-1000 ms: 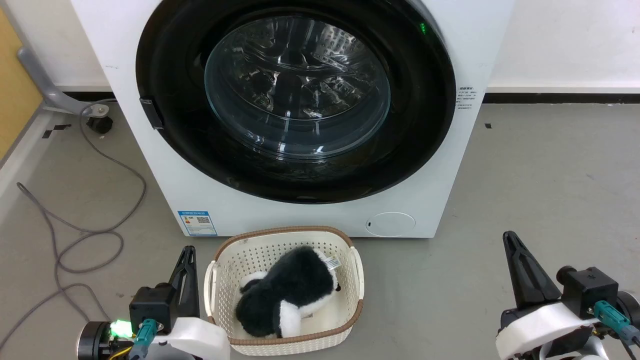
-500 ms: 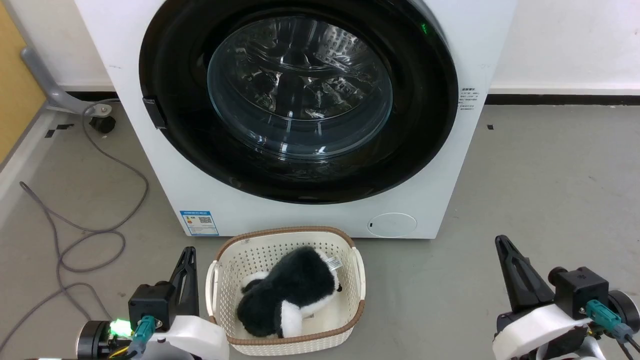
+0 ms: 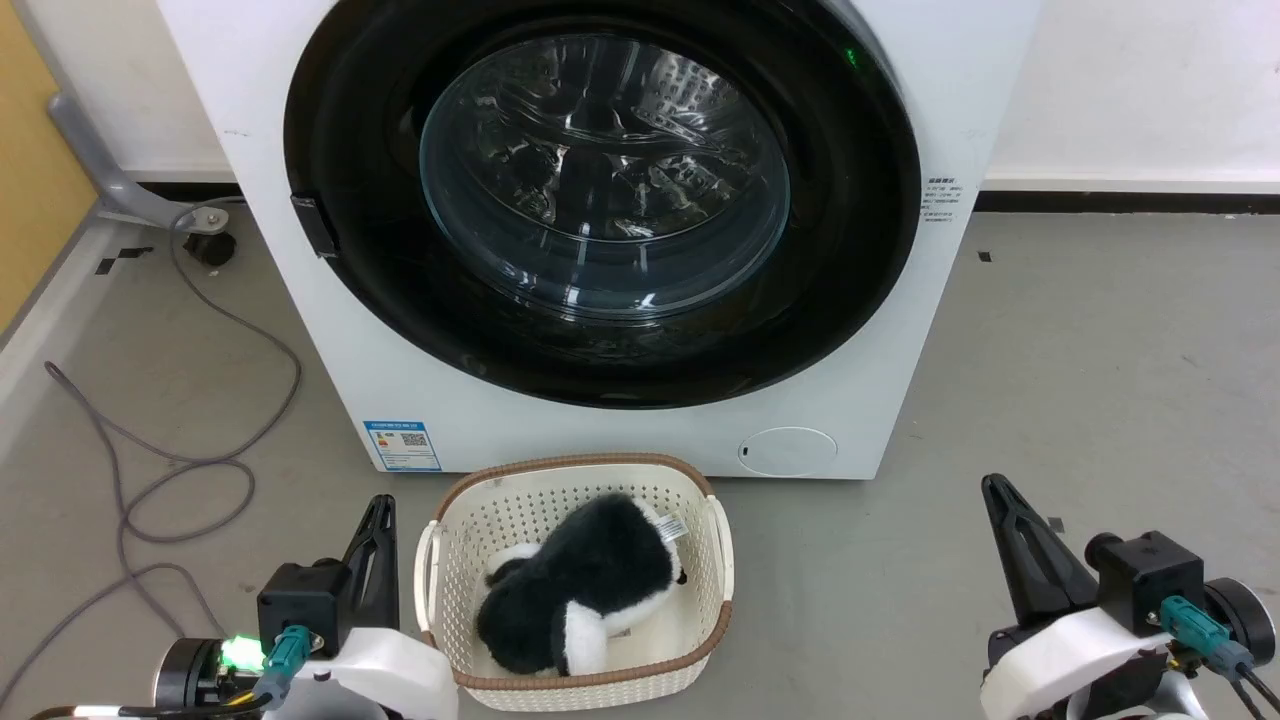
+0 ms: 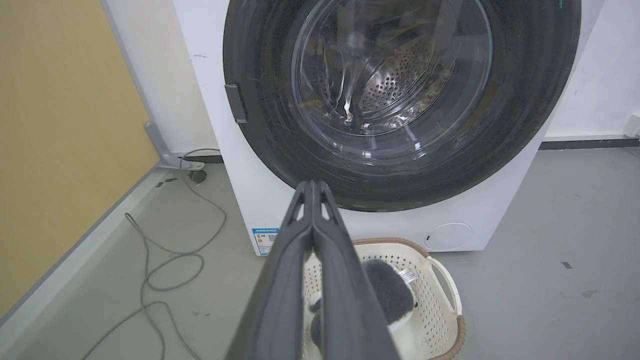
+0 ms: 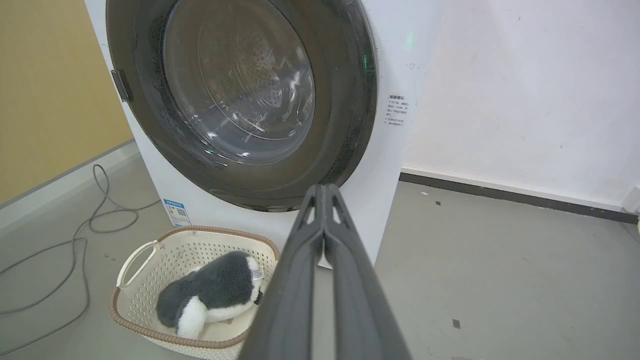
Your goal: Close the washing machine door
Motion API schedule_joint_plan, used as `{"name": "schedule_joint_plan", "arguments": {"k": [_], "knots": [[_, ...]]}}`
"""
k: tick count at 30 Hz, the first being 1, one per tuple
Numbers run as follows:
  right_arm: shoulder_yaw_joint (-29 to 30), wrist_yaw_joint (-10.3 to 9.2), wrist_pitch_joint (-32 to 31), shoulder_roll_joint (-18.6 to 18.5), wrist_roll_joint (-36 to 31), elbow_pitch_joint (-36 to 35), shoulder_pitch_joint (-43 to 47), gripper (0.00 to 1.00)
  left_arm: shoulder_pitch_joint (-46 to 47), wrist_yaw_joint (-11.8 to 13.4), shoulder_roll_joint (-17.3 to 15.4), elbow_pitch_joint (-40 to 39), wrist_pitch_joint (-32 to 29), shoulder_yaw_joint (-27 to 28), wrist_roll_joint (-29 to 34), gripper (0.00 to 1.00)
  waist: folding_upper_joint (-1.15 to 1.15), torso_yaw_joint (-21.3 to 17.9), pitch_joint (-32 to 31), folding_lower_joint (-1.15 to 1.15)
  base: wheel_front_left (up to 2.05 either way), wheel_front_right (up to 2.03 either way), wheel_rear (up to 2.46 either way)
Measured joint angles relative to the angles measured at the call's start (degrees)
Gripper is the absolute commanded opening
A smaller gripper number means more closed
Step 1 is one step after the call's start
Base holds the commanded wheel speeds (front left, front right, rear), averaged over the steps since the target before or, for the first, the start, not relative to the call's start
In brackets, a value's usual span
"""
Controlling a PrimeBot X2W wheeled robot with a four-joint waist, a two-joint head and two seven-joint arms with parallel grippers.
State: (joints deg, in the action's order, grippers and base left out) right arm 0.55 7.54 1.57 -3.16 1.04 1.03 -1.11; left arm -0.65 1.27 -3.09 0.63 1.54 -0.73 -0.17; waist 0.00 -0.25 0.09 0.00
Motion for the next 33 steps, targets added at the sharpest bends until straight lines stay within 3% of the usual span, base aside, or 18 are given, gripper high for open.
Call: {"name": "schedule_joint_plan", "arguments": {"k": [33], "knots": [[-0.5,0.00,-1.5,0.0,-0.6,-0.7,0.6,0.00,0.0,-1.0,0.1,-0.4,-1.5,0.6,0.0,0.00,0.00,0.3,-0.1,0.01,0.00,0.00,0.00]]}}
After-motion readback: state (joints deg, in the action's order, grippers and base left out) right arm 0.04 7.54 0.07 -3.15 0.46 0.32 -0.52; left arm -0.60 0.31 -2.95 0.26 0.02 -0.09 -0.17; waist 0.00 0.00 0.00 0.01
